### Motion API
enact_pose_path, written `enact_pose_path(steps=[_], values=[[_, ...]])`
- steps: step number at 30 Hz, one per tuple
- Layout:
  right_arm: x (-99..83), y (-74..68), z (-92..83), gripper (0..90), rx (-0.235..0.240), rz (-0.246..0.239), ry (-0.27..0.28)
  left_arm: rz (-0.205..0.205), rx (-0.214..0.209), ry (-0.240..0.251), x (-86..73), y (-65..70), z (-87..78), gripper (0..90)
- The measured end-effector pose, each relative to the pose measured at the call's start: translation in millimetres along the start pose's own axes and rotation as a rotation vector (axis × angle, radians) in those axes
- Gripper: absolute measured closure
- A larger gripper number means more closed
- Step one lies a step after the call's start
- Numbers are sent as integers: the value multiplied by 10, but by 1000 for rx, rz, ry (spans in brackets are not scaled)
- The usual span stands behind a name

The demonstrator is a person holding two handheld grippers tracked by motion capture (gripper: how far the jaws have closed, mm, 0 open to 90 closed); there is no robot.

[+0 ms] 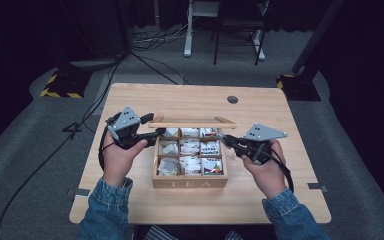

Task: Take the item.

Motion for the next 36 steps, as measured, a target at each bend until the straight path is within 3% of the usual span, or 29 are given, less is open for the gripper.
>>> enact_pose_path(steps=[22,36], values=[[-260,553,-52,856,-145,64,-42,1,2,-4,-1,8,-3,385],[-462,691,-60,856,-188,84,-76,0,3,-3,-1,7,-2,385]])
Point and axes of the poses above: each handheld gripper's, and its own axes: z roughly forward along the jaws, x roughly out of its top, y roughly to its right, the point moved 3 cm from there along z, roughly forward along the jaws, and after that the axes turned 13 degrees about y, right-handed, at the moved point
